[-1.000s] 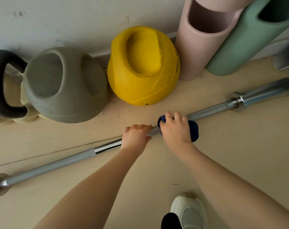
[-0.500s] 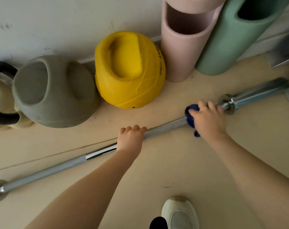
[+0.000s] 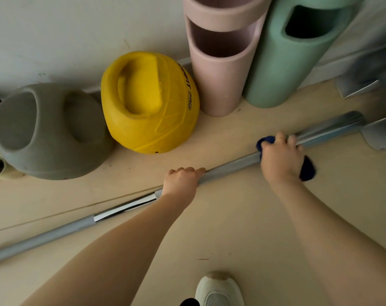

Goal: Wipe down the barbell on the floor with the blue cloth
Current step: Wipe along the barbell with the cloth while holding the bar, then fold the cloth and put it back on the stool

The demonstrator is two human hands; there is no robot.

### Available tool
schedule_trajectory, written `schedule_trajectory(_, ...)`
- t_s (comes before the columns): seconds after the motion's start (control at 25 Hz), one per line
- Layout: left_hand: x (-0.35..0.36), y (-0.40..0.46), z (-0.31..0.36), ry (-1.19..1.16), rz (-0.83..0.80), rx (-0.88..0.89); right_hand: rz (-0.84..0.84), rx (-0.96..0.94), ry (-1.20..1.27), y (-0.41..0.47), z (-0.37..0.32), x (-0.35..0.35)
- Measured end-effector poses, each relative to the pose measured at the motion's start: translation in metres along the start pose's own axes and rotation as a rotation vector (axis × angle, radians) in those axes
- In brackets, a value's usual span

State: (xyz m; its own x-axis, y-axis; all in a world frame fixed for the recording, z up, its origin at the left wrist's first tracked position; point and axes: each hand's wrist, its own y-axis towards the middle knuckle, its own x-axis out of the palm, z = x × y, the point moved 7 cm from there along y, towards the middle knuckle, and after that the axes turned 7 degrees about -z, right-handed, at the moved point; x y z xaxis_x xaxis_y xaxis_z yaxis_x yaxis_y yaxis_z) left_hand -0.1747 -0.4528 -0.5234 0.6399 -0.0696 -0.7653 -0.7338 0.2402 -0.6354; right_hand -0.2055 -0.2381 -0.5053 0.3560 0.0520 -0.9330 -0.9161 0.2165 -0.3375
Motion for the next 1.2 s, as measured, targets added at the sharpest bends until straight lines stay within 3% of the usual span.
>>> schedule_trajectory(0.24, -0.001, -0.005, -0.012, -0.129, -0.007, -0.113, -0.147, -0.329, 0.093, -0.056, -0.120, 0.002)
schedule_trajectory(0.4, 0.009, -0.015, -0.026, -0.172, 0.012, -0.212, -0.181, -0.572, 0.097, -0.075, -0.148, 0.001)
schedule_trajectory(0.48, 0.008, -0.020, -0.031, -0.252, 0.028, -0.202, -0.259, -0.678, 0.307, -0.083, -0.146, -0.002)
schedule_trajectory(0.64, -0.025, -0.036, -0.031, -0.761, 0.095, 0.130, -0.488, -0.451, 0.964, -0.079, -0.121, -0.018)
schedule_trajectory(0.72, -0.051, -0.052, -0.032, -1.016, 0.107, 0.281, -0.615, -0.443, 1.070, -0.081, -0.120, -0.044)
schedule_trajectory(0.8, -0.075, -0.067, -0.036, -1.072, 0.141, 0.377, -0.708, -0.486, 0.989, -0.090, -0.123, -0.079)
schedule_trajectory(0.88, -0.100, -0.079, -0.042, -0.790, 0.279, 0.456, -0.662, -0.546, 0.685, -0.099, -0.127, -0.114)
schedule_trajectory(1.0, -0.137, -0.091, -0.041, -0.465, 0.459, 0.605, -0.416, -0.549, 0.236, -0.103, -0.129, -0.162)
schedule_trajectory(1.12, -0.171, -0.115, -0.036, -0.626, 0.420, 0.635, -0.186, -0.531, 0.425, -0.110, -0.127, -0.216)
schedule_trajectory(1.2, -0.191, -0.130, -0.033, -0.810, 0.284, 0.537, -0.190, -0.483, 0.709, -0.118, -0.116, -0.250)
